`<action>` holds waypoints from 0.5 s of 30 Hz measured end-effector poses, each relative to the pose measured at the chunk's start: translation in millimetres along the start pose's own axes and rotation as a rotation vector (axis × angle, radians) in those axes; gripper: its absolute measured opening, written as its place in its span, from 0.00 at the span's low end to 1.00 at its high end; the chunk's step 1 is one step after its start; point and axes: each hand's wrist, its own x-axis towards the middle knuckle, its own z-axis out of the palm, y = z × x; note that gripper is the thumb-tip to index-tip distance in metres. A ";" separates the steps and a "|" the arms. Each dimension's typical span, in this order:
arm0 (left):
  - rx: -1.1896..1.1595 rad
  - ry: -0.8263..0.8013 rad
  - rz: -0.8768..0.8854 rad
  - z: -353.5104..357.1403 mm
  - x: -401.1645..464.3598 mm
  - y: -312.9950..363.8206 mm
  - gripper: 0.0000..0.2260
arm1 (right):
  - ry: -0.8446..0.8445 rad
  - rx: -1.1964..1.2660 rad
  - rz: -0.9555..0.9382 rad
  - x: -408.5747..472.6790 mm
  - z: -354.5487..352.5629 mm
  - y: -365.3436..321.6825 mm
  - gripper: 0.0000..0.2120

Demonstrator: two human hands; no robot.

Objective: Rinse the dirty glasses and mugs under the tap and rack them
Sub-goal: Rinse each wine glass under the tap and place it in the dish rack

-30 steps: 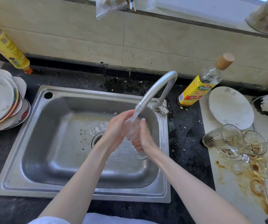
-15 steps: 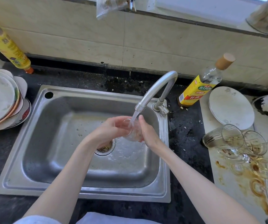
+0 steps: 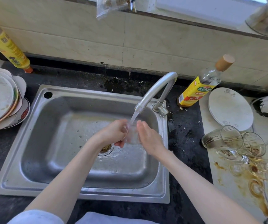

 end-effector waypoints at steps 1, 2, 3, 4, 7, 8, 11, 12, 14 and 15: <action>0.117 0.023 0.033 0.5 1.6 -0.2 0.06 | -0.061 0.087 0.087 4.8 1.0 -0.5 0.34; 0.217 0.060 0.060 1.3 3.0 0.3 0.05 | -0.146 0.215 0.162 8.4 1.6 -0.6 0.36; 0.289 0.095 0.069 2.0 3.6 1.4 0.06 | -0.220 0.308 0.209 9.9 0.9 -1.4 0.38; 0.346 0.117 0.066 2.9 3.1 2.2 0.08 | -0.248 0.334 0.224 10.9 0.3 -0.8 0.39; 0.323 0.075 -0.036 6.0 0.5 4.3 0.15 | -0.064 0.055 0.112 6.6 -4.5 -3.0 0.35; 0.201 0.032 -0.082 7.0 -1.1 4.9 0.15 | 0.002 0.012 0.066 3.8 -4.6 -2.5 0.31; -0.114 -0.078 -0.153 5.8 -5.9 8.3 0.18 | 0.075 0.190 0.009 -3.1 -0.6 -0.6 0.25; -0.175 -0.105 -0.143 4.9 -7.1 9.5 0.17 | 0.062 0.287 0.067 -1.8 0.5 0.8 0.26; -0.320 -0.109 -0.147 3.0 -7.3 8.0 0.14 | -0.005 0.486 0.266 5.0 -1.0 2.7 0.31; -0.389 -0.083 -0.166 2.4 -6.3 4.6 0.12 | -0.070 0.520 0.360 8.6 -3.2 3.7 0.33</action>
